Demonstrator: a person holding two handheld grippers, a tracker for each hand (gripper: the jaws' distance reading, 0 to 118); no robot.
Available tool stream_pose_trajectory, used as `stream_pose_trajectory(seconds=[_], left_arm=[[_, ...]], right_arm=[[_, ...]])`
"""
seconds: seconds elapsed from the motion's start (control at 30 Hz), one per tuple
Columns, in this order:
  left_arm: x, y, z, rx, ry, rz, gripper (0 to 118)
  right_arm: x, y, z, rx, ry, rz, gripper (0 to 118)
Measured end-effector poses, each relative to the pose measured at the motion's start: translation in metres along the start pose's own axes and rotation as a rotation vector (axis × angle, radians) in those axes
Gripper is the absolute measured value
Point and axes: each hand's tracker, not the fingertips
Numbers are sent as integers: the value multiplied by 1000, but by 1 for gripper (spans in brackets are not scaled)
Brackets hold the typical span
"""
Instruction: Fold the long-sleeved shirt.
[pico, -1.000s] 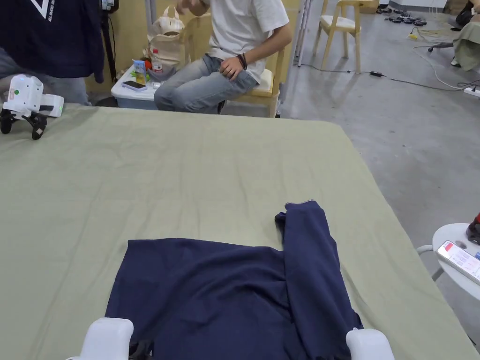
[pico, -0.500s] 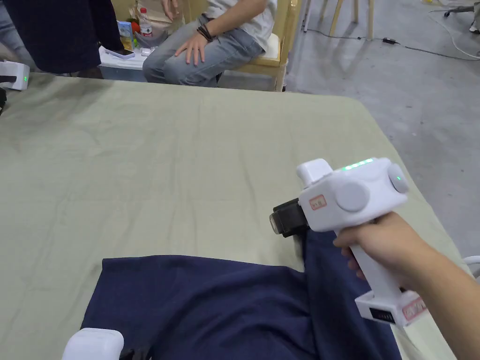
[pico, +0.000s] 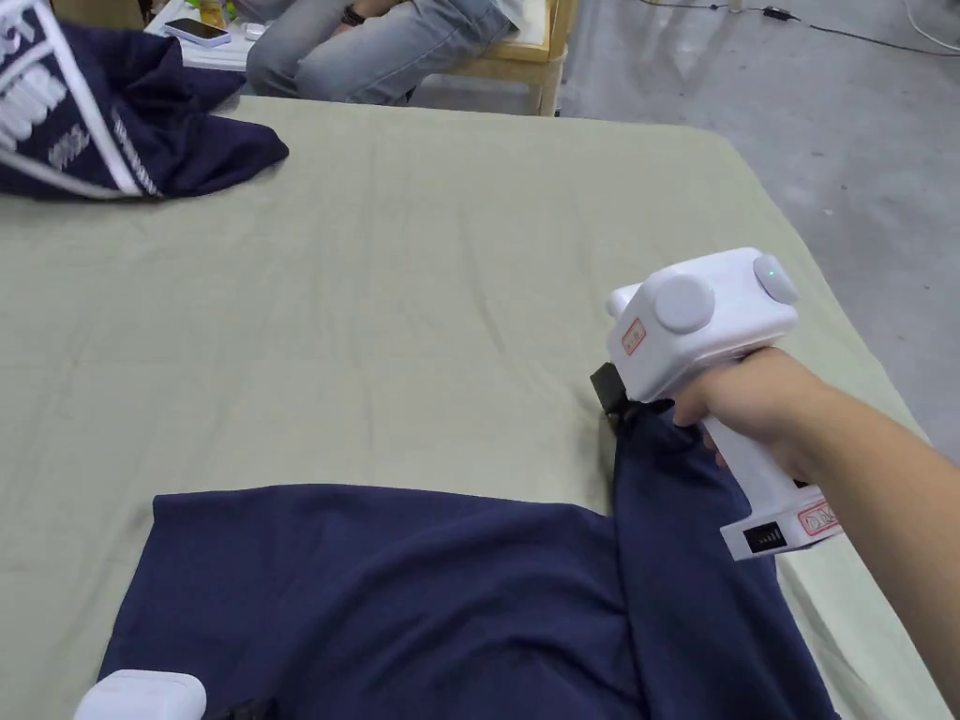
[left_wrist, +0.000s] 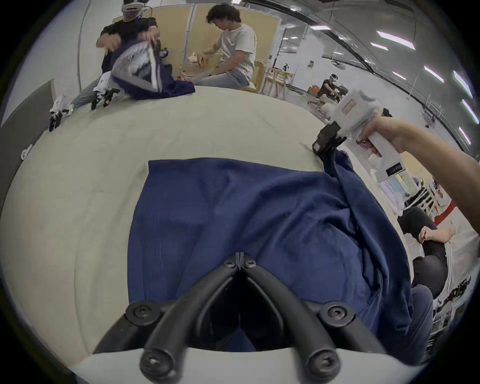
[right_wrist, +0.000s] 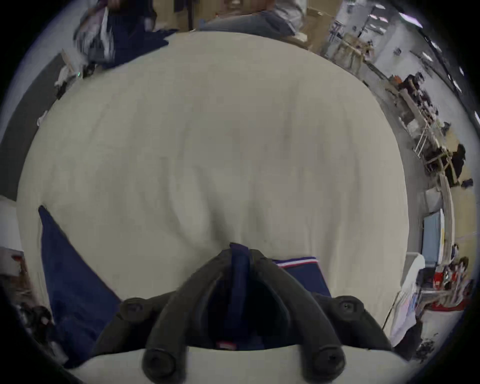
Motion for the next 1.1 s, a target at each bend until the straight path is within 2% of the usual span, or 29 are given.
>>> stream_pose_trajectory(seconds=[0.07, 0.13, 0.27, 0.37, 0.53, 0.6, 0.67, 0.73, 0.8, 0.9, 1.0, 1.03, 1.07, 1.1], left_arm=[[4, -2, 7, 0, 3, -1, 0], [9, -4, 19, 9, -1, -2, 0], [19, -10, 45, 31, -1, -22, 0], [26, -21, 68, 51, -2, -32, 0], [33, -46, 102, 76, -4, -33, 0], [34, -59, 114, 81, 6, -35, 0], [33, -70, 123, 79, 13, -30, 0], [32, -81, 130, 82, 17, -18, 0], [32, -90, 134, 77, 22, -20, 0], [34, -99, 137, 67, 31, -35, 0], [36, -103, 140, 69, 32, -47, 0], [37, -103, 141, 69, 34, -55, 0], [38, -102, 141, 75, 39, -66, 0], [39, -100, 142, 79, 49, -79, 0]], right_arm=[[-1, -6, 14, 17, -46, 22, 13], [-4, -17, 43, 52, -45, -6, 13], [-19, -44, 116, 194, -104, 2, 13], [-31, -79, 158, 286, -81, -41, 13], [-67, -180, 218, 435, -49, -112, 13], [-85, -231, 229, 468, -57, -178, 13], [-103, -278, 224, 461, -51, -204, 13], [-123, -323, 205, 422, -74, -277, 13], [-143, -361, 165, 356, -47, -272, 13], [-152, -387, 110, 177, -3, -285, 13], [-144, -391, 105, 255, -12, -316, 15], [-138, -387, 111, 244, 7, -317, 24], [-136, -382, 122, 235, 36, -309, 47], [-135, -379, 137, 245, 37, -291, 78]])
